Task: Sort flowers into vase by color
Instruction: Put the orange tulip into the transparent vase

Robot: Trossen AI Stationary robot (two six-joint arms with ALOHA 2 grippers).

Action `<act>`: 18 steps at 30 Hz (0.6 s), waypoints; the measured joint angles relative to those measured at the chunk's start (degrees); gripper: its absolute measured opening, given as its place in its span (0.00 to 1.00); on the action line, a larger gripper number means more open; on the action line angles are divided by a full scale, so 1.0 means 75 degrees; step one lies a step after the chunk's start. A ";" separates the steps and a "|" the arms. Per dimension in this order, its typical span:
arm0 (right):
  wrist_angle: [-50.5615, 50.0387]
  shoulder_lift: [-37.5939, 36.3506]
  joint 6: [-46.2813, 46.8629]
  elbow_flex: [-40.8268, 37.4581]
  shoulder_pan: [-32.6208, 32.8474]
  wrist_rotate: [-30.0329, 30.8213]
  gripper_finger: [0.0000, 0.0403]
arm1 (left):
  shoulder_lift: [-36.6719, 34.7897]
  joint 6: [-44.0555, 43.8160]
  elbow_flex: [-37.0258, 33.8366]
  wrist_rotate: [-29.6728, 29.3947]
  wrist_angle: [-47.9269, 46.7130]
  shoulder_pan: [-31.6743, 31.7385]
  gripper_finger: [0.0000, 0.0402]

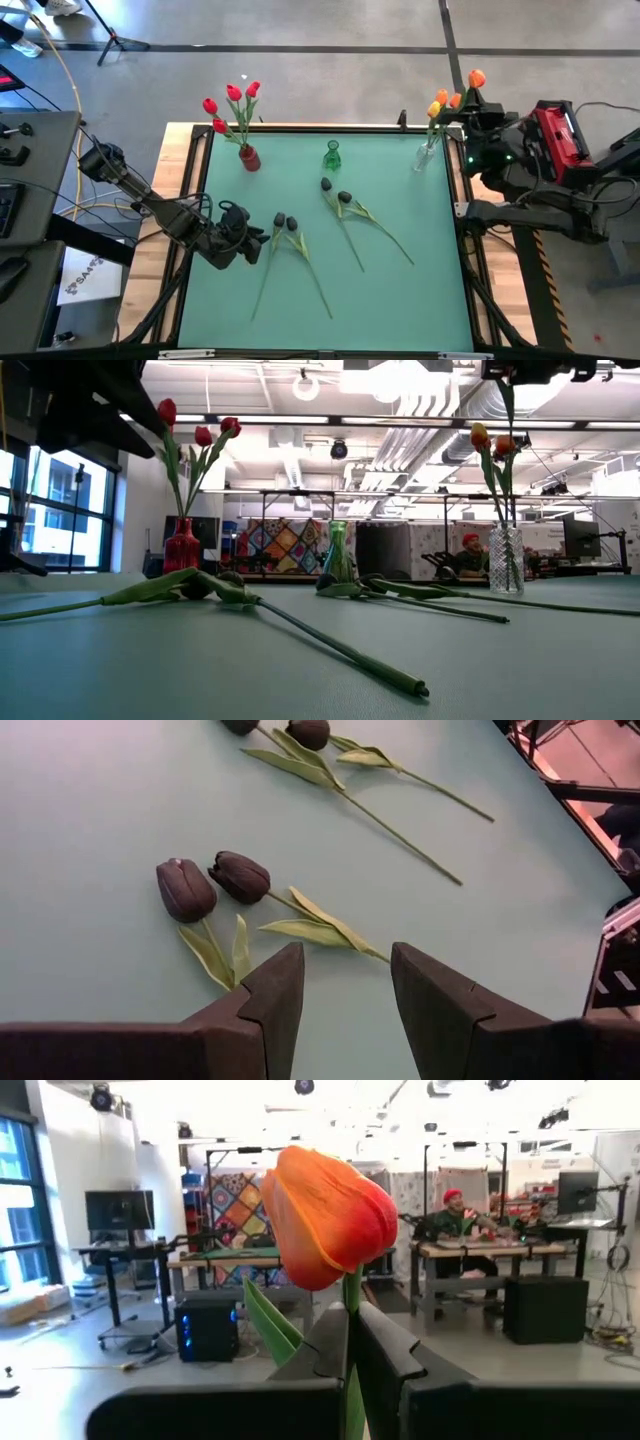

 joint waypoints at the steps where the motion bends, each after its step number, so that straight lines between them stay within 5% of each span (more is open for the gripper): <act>1: -0.0141 0.0005 0.0135 0.0000 0.0003 -0.0005 0.00 | 0.0000 0.0048 0.0000 0.0000 -0.0004 0.0029 0.35; 18: -0.1445 0.0003 0.1232 0.0009 0.0012 0.0004 0.00 | 0.0000 0.0257 0.0000 -0.0021 -0.0013 0.0321 0.35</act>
